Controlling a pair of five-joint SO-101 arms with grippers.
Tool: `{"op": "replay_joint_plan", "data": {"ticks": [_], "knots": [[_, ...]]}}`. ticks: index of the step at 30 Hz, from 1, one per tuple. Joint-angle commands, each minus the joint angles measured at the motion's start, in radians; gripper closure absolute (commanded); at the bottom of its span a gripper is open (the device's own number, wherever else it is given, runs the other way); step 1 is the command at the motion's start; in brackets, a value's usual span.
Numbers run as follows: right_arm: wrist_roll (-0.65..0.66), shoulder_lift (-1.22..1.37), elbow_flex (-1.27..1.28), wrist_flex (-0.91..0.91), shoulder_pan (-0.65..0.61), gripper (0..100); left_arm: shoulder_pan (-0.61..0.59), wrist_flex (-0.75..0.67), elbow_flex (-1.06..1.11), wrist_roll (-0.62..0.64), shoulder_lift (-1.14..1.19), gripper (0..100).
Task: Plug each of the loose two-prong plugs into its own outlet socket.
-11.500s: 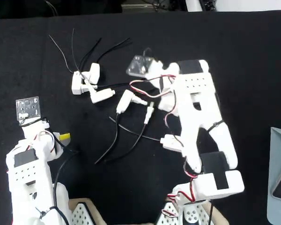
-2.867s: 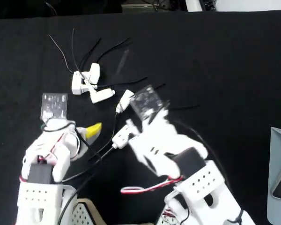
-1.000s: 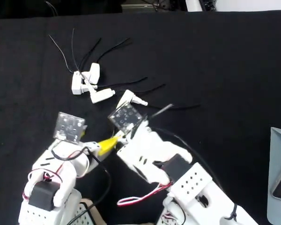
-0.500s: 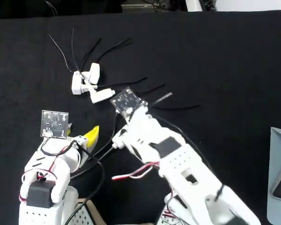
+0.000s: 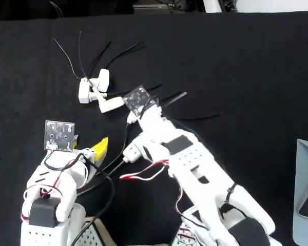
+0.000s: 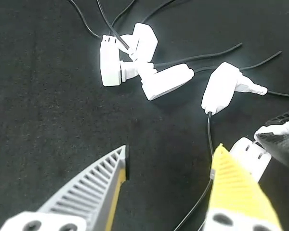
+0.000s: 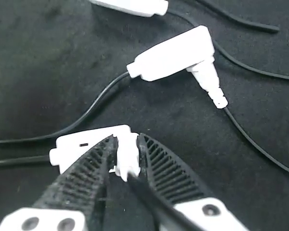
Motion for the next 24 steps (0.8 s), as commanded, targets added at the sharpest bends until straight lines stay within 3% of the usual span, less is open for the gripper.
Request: {"op": "replay_joint_plan", "data": {"ticks": [1, 12, 24], "knots": [[0.02, 0.021, -0.056, -0.02, 0.014, 98.6, -0.008, 0.005, -0.018, 0.009, -0.006, 72], [0.015, -0.013, -0.047, -0.011, -0.041, 98.6, -0.008, 0.005, -0.019, 0.009, -0.006, 72], [0.021, 0.117, -0.053, -0.011, -0.04, 98.6, -0.022, 0.005, -0.022, 0.009, -0.006, 72]]}}
